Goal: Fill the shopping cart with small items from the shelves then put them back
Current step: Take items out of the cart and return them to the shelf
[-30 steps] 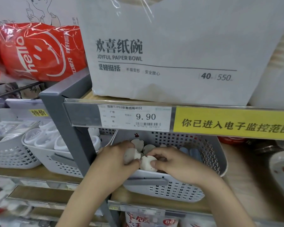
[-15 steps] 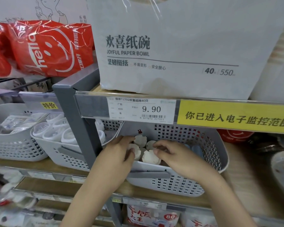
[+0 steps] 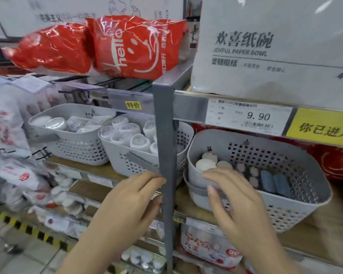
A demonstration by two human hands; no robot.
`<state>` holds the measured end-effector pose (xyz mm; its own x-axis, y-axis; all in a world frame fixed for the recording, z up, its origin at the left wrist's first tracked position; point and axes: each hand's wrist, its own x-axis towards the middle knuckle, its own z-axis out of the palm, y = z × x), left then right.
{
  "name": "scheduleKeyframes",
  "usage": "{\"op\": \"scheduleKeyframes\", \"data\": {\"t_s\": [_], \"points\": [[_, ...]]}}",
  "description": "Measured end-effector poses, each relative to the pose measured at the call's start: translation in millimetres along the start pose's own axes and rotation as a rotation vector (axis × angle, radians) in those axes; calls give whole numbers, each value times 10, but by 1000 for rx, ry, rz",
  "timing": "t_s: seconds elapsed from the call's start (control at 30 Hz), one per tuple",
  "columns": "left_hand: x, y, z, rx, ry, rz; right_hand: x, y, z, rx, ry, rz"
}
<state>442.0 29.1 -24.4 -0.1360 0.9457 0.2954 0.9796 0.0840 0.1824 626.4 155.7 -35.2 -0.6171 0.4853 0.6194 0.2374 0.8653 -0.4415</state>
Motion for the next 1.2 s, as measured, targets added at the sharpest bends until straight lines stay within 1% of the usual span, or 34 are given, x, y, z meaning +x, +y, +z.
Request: {"op": "scheduleKeyframes", "data": {"t_s": [0.07, 0.13, 0.2, 0.27, 0.4, 0.47, 0.57, 0.67, 0.73, 0.83, 0.97, 1.13, 1.2], "points": [[-277, -285, -26, 58, -46, -97, -5, -237, 226, 47, -47, -46], [-627, -616, -55, 91, -70, -217, 1, -503, 526, 94, -130, -61], [-1028, -892, -135, 107, -65, -341, 16, -775, 870, 124, -258, -62], [-1471, -1109, -278, 92, -78, -527, 41, -1066, 1261, 138, -428, -77], [-2485, -1467, -556, 33, -16, -898, 78, -1737, 2015, 209, -720, -132], [-3031, -1620, -656, 17, 15, -1060, 61, -2128, 2370, 243, -827, -155], [-3767, -1800, -803, 51, 68, -1245, 7, -2685, 2919, 278, -933, -217], [-4345, -1978, -914, 31, 157, -1393, -21, -3181, 3373, 320, -984, -292], [-4591, -2114, -1000, 25, 198, -1458, -11, -3434, 3608, 361, -1001, -322], [-4746, -2391, -1103, 10, 255, -1486, 60, -3659, 3948, 377, -1015, -353], [-4708, -2951, -1215, 11, 313, -1462, 324, -3814, 4474, 348, -1066, -328], [-4530, -3849, -1351, -5, 332, -1421, 833, -4031, 5204, 317, -1089, -315], [-4513, -4196, -1390, -34, 350, -1430, 1050, -4155, 5511, 310, -1104, -312]]}}
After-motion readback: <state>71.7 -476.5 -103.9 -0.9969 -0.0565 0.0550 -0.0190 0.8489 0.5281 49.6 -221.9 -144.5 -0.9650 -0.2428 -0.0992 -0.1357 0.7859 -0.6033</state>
